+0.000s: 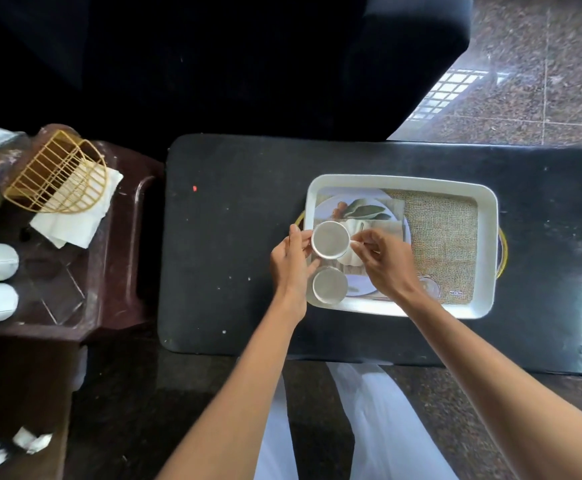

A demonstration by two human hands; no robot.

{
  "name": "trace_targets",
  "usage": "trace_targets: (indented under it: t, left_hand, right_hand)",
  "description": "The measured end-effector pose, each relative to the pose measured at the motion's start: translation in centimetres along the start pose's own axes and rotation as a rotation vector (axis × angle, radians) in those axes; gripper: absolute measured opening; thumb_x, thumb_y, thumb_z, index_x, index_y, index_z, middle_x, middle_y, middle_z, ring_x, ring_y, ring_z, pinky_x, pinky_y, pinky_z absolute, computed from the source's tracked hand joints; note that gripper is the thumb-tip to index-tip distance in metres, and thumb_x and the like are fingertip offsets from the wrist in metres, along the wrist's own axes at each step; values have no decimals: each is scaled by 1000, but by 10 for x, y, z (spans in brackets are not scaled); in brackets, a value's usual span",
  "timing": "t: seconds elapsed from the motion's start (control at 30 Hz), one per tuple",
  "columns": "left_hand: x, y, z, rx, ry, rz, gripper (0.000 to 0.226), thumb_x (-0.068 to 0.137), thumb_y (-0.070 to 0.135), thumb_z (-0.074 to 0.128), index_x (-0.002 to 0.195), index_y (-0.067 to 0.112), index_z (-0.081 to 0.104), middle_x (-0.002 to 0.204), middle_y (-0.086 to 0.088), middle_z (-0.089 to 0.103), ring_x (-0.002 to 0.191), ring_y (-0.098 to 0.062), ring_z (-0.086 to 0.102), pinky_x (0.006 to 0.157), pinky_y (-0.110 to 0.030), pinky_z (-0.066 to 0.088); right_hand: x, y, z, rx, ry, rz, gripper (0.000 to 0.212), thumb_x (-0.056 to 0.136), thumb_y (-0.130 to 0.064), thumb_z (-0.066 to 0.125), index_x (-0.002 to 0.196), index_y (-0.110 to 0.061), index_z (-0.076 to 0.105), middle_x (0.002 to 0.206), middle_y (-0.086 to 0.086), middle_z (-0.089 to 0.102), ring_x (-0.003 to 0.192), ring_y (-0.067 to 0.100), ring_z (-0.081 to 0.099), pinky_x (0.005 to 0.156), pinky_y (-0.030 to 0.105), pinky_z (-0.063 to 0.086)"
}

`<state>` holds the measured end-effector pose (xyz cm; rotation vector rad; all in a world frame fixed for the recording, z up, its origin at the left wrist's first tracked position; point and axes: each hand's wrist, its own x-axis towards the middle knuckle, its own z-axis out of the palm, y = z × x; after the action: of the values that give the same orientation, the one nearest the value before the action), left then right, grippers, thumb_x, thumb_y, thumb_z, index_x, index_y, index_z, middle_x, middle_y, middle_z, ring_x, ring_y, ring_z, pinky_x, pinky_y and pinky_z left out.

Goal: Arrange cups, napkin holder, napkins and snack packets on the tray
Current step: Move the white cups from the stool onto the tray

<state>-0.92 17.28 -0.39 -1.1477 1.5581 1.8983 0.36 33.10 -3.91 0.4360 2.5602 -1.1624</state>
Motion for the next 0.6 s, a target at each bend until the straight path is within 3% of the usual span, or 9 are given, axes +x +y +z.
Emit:
trace_targets:
  t: [0.17,0.3,0.4,0.53,0.6]
  left_hand:
    - [8,-4,3,43,-4,-9,37,108,37,43,91,19,70,94,4,74,86,-3,71,60,-14,58]
    - [12,-5,4,77,2,9,36,108,35,45,87,22,71,92,6,75,83,-1,71,61,-14,57]
    - [14,-4,1,68,4,12,34,107,34,47,86,22,71,93,5,75,85,-2,71,63,-14,58]
    - [17,-5,-2,100,-5,22,34,108,32,46,88,22,72,97,3,75,92,-5,71,66,-15,59]
    - [19,-6,-5,126,-15,33,34,109,31,45,90,22,72,96,5,75,91,-4,70,65,-13,58]
  right_hand:
    - [2,12,5,34,-16,18,15,93,-16,68,100,-4,73,87,-2,69,83,9,64,68,-2,42]
    - [4,15,7,41,-30,19,14,93,-16,69,100,-5,73,86,-5,68,82,7,65,70,0,43]
    - [5,15,12,39,-37,28,14,93,-17,68,100,-5,73,88,-3,70,84,9,66,77,14,49]
    - [5,15,14,42,-40,52,14,93,-17,68,99,-4,72,89,-2,70,86,11,68,72,3,44]
    - [5,14,12,32,-67,64,15,94,-17,67,100,-4,72,89,-2,70,90,14,70,72,4,45]
